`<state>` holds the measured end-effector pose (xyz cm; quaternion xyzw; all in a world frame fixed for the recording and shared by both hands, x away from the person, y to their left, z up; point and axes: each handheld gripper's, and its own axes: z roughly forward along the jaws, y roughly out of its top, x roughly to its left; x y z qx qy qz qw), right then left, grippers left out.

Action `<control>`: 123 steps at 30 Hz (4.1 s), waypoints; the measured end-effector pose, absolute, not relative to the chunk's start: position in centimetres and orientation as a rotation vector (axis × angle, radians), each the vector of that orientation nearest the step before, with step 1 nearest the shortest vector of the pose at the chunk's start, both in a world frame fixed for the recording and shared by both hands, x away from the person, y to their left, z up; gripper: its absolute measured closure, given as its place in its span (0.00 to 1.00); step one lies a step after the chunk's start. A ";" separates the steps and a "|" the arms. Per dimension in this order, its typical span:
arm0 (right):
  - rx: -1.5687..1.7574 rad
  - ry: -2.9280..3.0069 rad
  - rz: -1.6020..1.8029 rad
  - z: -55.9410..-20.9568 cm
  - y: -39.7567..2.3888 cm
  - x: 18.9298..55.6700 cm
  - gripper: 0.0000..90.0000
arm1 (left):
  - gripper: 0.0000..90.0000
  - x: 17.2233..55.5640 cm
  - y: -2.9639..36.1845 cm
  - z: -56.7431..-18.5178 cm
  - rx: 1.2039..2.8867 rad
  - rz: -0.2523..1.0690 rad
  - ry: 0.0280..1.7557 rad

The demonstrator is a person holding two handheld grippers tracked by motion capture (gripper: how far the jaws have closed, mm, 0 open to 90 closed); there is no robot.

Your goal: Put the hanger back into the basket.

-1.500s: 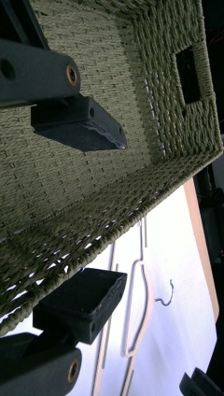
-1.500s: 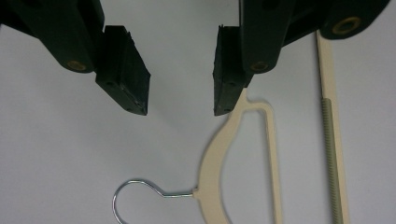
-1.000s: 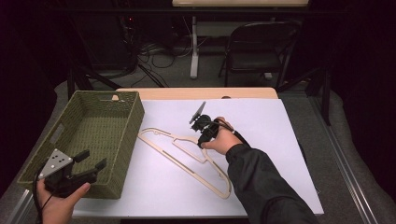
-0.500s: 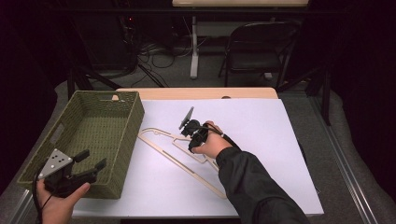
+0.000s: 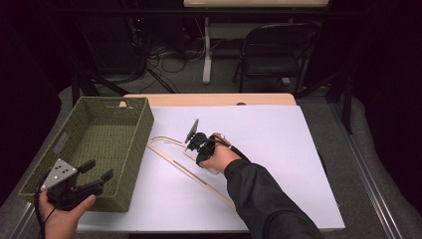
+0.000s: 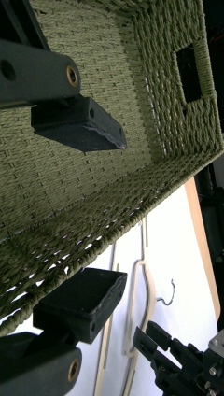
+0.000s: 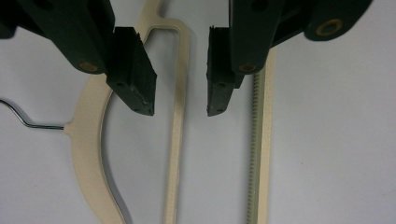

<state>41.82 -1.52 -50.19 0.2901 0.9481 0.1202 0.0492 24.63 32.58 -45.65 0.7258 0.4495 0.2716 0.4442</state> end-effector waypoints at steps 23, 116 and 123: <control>0.888 2.904 0.262 -52.3 -1.5 42.5 0.81 | 0.34 24.7 32.7 -45.7 1.800 0.673 1.116; 0.028 2.582 0.355 -49.0 -9.8 29.3 0.95 | 0.43 29.5 19.0 -45.4 2.058 0.316 0.777; -0.080 2.495 0.363 -49.0 -9.8 27.9 0.95 | 0.45 30.3 17.6 -45.6 2.105 0.230 0.749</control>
